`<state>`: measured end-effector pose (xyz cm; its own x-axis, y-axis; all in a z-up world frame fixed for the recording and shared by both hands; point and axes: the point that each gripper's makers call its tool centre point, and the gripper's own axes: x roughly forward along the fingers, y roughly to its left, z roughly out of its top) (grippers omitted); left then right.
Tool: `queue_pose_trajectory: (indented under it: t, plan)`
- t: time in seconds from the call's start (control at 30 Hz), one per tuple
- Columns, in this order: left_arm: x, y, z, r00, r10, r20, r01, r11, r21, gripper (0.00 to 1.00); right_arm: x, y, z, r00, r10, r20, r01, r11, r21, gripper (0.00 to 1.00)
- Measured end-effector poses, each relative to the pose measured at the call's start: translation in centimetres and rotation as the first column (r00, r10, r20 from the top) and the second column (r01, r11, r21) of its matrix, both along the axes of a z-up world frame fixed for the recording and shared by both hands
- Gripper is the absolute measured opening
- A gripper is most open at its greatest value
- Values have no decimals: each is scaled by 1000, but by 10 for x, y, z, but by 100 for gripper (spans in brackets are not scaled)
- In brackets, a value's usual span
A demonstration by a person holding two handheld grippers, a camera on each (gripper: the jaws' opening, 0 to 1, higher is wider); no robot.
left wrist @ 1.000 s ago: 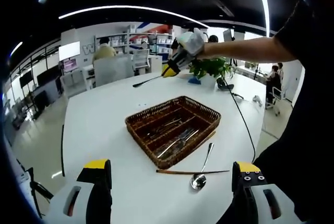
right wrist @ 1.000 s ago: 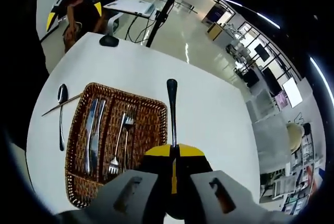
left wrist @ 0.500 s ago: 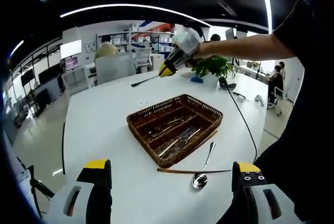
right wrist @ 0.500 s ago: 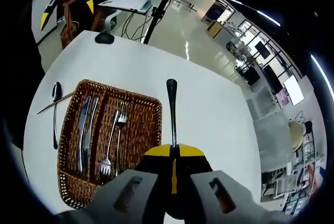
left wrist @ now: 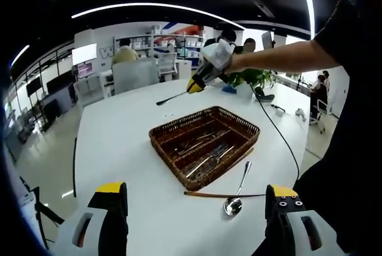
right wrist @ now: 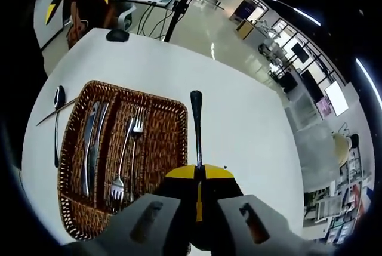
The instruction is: Arrange the knives, forks, and spoons in their matching storage slots by inserting each utensil handle-first until every utensil is classified and aligned in the correct compartment
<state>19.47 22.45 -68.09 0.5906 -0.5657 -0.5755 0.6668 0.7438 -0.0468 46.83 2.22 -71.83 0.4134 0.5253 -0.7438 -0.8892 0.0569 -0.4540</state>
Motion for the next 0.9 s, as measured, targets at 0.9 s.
queue_pose_trajectory:
  t: [0.9]
  plan:
    - [-3,5,-12,1000,18,-12,-18,1000,10,100,-9,11,-83,996,-81,-38,82,997,8,0]
